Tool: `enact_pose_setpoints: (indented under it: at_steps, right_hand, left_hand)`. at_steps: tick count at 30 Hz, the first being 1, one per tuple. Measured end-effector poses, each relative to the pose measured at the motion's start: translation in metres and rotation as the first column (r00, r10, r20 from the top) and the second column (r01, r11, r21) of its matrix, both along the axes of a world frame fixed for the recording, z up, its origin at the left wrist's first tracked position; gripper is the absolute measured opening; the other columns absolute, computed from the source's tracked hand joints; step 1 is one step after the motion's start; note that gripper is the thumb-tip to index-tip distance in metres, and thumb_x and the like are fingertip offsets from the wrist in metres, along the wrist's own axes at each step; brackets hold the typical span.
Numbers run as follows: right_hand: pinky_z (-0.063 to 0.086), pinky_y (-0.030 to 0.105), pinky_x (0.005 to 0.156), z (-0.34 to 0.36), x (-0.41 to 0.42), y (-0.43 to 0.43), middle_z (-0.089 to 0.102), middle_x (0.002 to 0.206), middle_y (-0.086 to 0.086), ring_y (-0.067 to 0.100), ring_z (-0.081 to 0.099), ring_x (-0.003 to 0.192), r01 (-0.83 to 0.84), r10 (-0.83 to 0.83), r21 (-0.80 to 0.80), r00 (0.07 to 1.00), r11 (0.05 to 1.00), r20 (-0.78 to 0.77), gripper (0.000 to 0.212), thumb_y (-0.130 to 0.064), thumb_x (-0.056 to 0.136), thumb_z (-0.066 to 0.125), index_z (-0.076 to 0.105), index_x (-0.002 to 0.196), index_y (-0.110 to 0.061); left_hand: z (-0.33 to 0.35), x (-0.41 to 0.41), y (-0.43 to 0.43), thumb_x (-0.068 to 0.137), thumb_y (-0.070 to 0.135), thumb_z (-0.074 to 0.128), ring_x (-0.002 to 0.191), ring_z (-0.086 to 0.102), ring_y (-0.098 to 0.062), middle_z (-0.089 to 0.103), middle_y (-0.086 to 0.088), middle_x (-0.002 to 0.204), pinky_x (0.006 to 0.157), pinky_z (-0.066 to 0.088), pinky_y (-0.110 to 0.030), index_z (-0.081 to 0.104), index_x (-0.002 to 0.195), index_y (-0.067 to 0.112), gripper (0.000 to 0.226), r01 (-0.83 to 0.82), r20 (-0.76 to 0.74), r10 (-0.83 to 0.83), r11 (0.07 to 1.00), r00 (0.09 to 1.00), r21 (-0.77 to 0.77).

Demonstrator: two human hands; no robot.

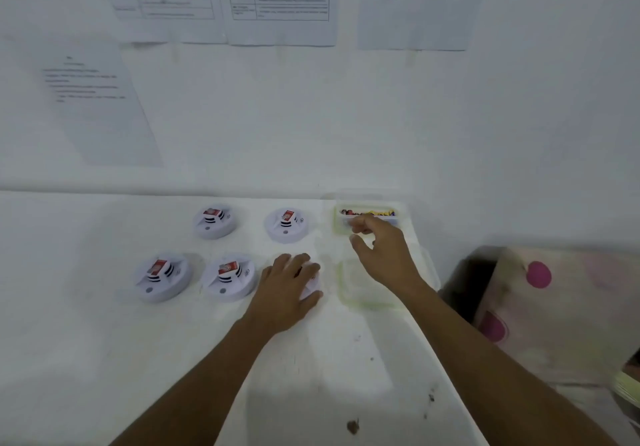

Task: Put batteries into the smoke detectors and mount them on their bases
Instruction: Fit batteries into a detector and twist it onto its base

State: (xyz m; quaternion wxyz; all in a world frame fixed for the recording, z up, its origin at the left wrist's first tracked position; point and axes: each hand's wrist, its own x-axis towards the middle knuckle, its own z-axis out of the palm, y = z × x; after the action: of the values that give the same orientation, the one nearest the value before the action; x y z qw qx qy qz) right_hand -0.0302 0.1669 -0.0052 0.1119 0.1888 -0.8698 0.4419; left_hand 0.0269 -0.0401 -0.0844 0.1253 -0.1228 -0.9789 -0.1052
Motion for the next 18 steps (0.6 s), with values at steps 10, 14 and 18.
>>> enact_pose_setpoints:
  at_steps: [10, 14, 18]
  right_hand:
    - [0.050, 0.017, 0.076, 0.003, 0.044, -0.056, 0.068, 0.099, -0.011, 0.002, 0.063, 0.090, -0.073, 0.076, -0.079, 0.997, 0.994, 0.032, 0.020, -0.015, 0.090, 0.064, 0.067, 0.109, -0.020]
    - [0.052, 0.015, 0.086, 0.001, 0.064, -0.094, 0.063, 0.119, -0.012, 0.001, 0.061, 0.104, -0.108, 0.111, -0.182, 0.994, 0.977, 0.008, 0.042, -0.024, 0.083, 0.075, 0.063, 0.123, -0.019]
    - [0.051, 0.012, 0.087, -0.004, 0.077, -0.122, 0.062, 0.121, -0.013, -0.002, 0.060, 0.104, -0.026, 0.022, -0.269, 1.000, 0.963, -0.019, 0.051, -0.017, 0.078, 0.077, 0.060, 0.127, -0.018]
  left_hand:
    - [0.061, 0.008, -0.002, 0.103, 0.032, 0.042, 0.124, 0.048, -0.010, 0.047, 0.008, 0.138, 0.104, 0.033, -0.024, 0.045, 0.135, 0.029, 0.033, -0.217, 0.219, 0.018, 0.237, 0.976, 0.947]
    - [0.076, 0.005, -0.024, 0.094, 0.049, 0.049, 0.115, 0.060, -0.023, 0.060, -0.007, 0.130, 0.092, 0.053, -0.040, 0.057, 0.127, 0.027, 0.040, -0.292, 0.259, -0.199, -0.158, 0.945, 0.943]
    - [0.073, 0.004, -0.045, 0.080, 0.059, 0.060, 0.120, 0.059, -0.030, 0.062, -0.010, 0.132, 0.102, 0.046, -0.050, 0.056, 0.132, 0.024, 0.063, -0.287, 0.213, -0.302, -0.227, 0.929, 0.931]
